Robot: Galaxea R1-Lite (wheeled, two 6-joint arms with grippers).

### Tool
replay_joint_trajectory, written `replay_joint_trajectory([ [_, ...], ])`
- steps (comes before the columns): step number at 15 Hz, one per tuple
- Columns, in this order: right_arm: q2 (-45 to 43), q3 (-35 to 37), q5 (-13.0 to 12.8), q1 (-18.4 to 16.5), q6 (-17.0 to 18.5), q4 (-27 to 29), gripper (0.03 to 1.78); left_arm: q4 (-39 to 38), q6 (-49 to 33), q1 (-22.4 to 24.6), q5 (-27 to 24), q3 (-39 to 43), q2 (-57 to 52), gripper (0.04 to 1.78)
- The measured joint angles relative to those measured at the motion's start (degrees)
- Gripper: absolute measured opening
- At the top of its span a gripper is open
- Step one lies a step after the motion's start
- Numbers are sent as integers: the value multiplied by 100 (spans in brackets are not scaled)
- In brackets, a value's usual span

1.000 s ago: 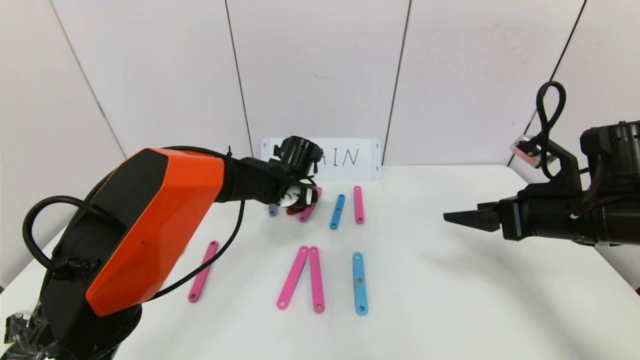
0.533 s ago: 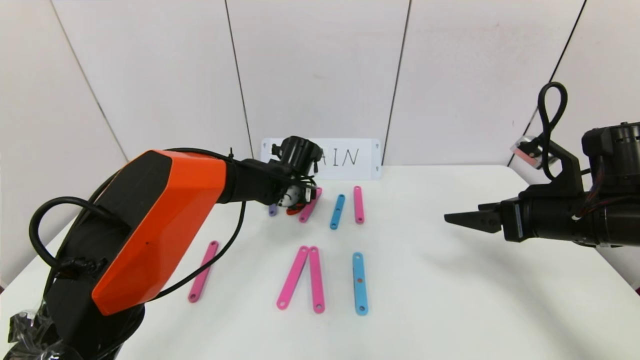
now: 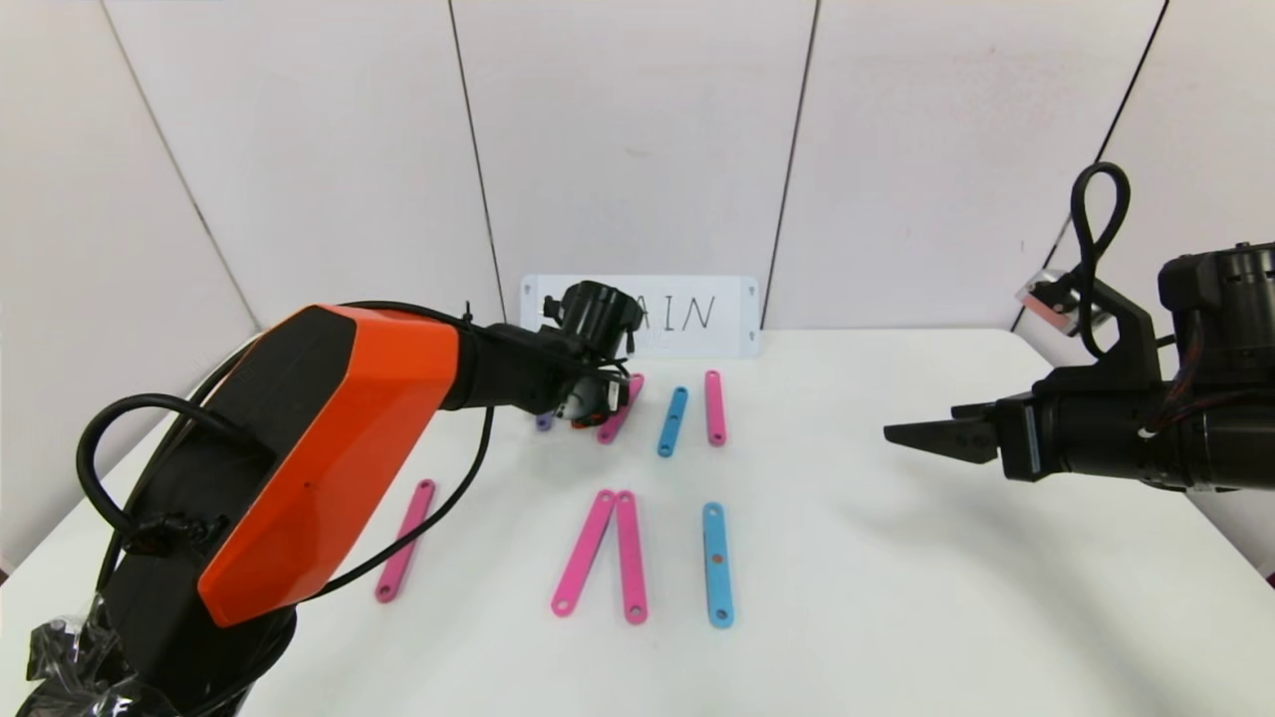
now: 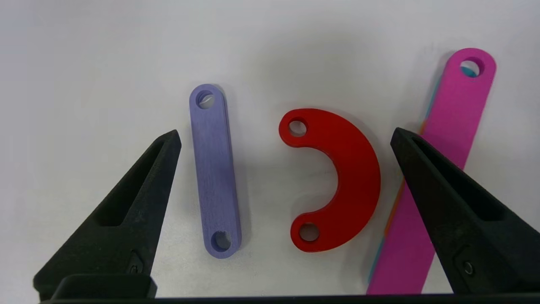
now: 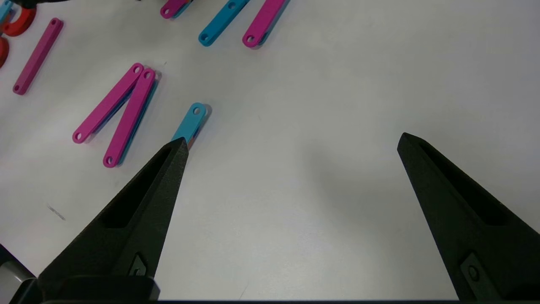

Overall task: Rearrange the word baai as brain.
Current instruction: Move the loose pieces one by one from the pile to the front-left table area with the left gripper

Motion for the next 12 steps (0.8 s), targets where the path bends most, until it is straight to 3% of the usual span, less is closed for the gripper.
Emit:
replay_joint_trajectory([
  [9, 11, 9, -35, -2, 2, -98, 174, 201, -130, -94, -184, 34, -5, 174],
  [12, 22, 9, -35, -2, 2, -100, 174, 345, -347, -105, -514, 4, -24, 174],
])
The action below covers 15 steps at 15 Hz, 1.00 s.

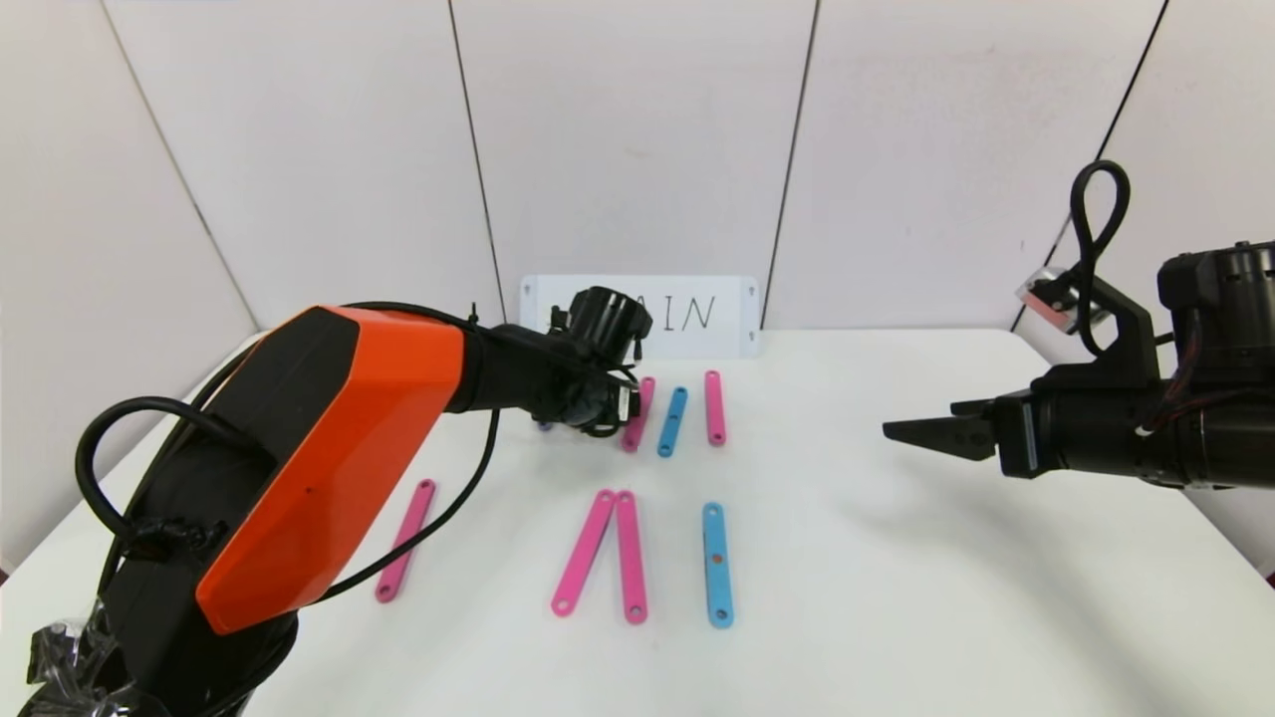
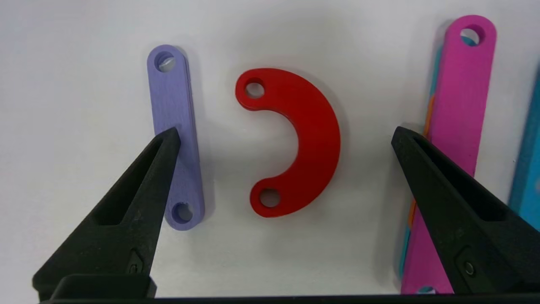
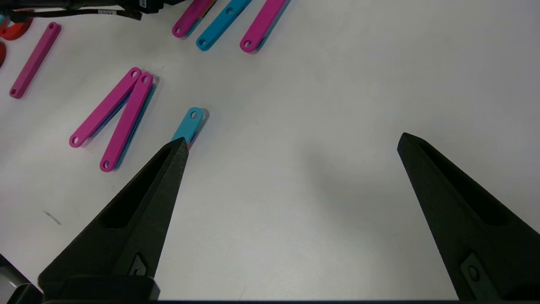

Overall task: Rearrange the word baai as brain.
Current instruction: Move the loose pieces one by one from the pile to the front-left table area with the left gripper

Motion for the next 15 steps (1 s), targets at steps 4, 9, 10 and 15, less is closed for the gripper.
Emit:
replay_joint_trajectory([
  [4, 15, 0, 2, 6, 0, 0, 174, -22, -44, -9, -15, -13, -34, 174],
  [9, 20, 9, 0, 17, -2, 0, 174, -46, -9, -11, -1, -50, -50, 174],
  [10, 20, 9, 2, 20, 0, 0, 174, -39, -30, -11, -9, -56, -50, 174],
  [15, 20, 9, -4, 20, -2, 0, 174, -52, -56, -11, -124, -67, -28, 174],
])
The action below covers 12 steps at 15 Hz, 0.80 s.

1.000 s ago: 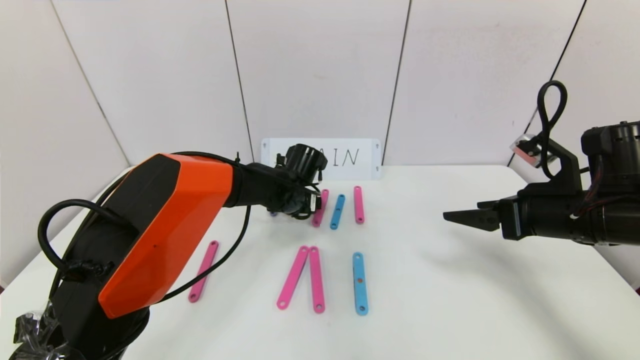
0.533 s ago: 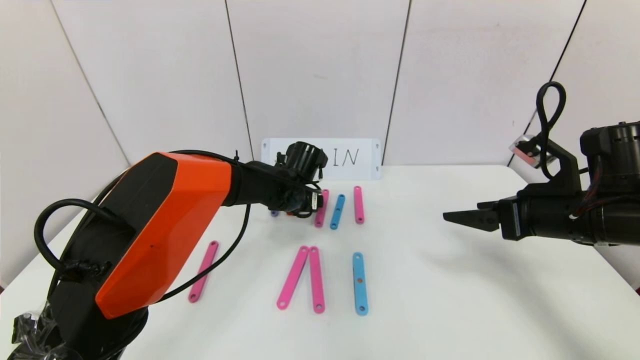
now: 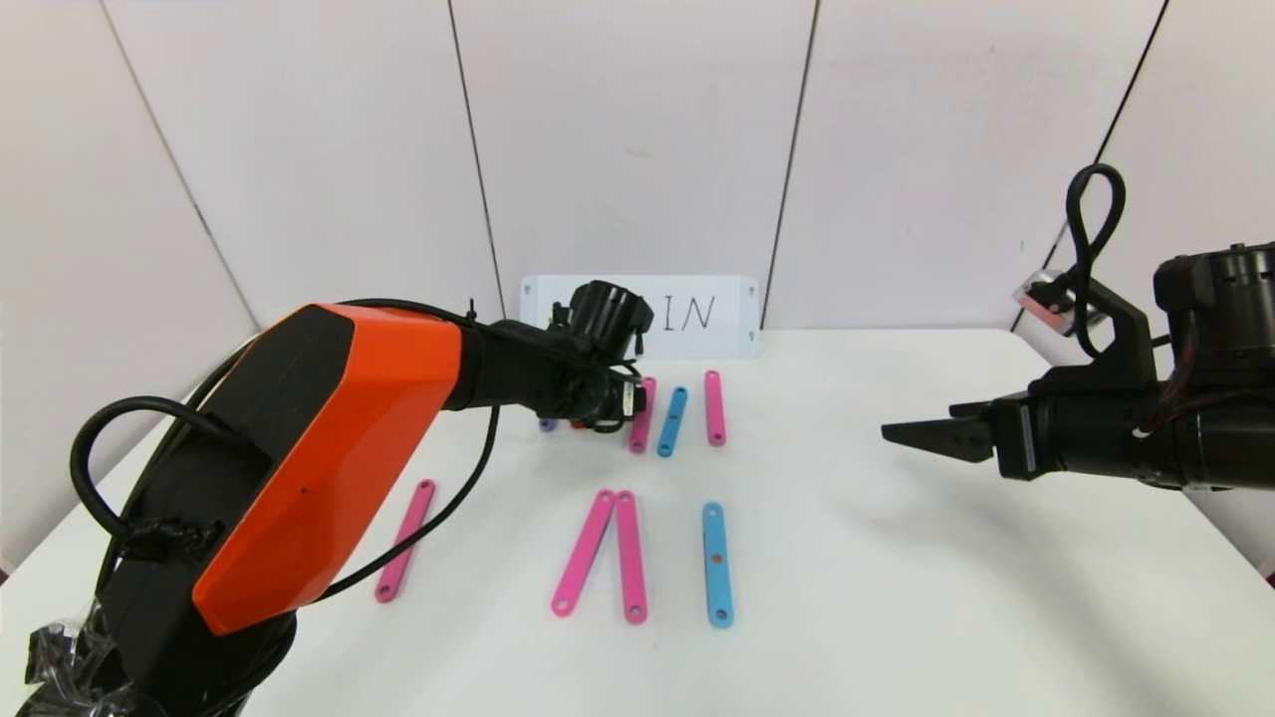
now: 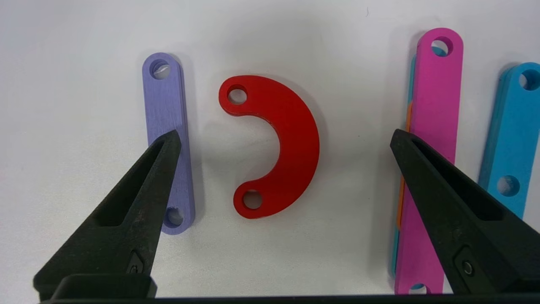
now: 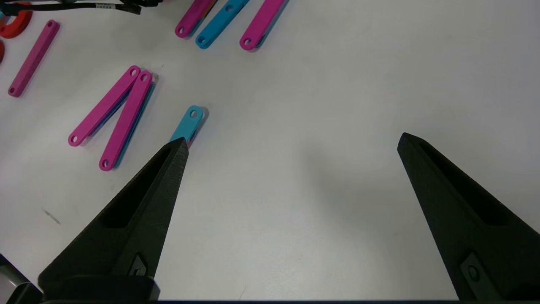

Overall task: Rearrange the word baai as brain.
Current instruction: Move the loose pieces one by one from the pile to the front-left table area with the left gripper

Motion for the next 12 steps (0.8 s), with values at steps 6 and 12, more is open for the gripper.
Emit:
replay_joint_trajectory([
  [6, 0, 0, -2, 0, 2, 2, 174, 2, -18, -27, -44, -35, 17, 174],
  [12, 0, 0, 4, 0, 2, 2, 174, 13, -93, -16, -35, -71, 83, 173],
])
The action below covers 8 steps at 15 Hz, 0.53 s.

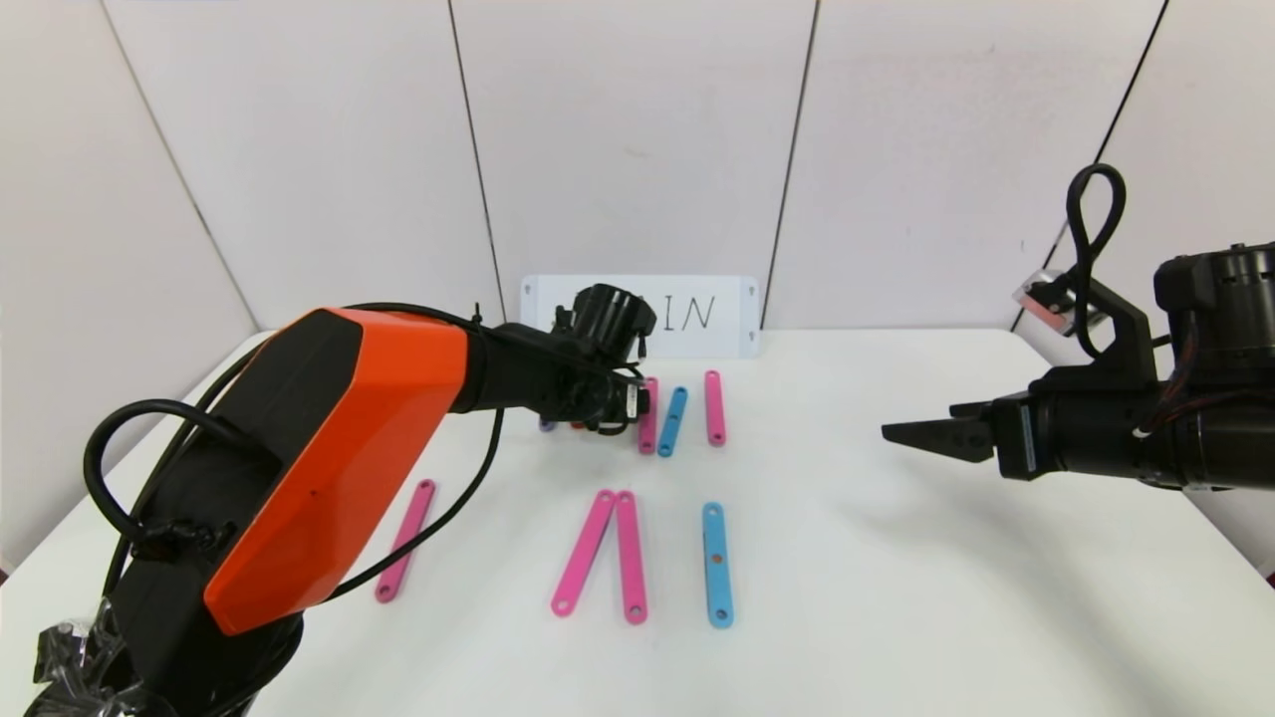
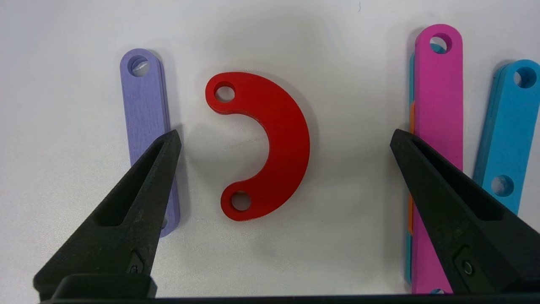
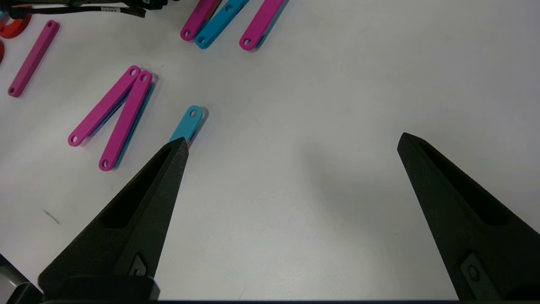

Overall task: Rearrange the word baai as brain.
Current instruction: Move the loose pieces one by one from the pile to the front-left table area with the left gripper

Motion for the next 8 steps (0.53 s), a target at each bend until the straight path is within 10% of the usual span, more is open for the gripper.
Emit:
replay_joint_trajectory([
  [4, 0, 13, 10, 9, -2, 0, 174, 0, -11, 7, 11, 0, 11, 147],
  [8, 0, 24, 10, 13, 0, 0, 174, -5, -11, 24, 13, 0, 44, 80],
])
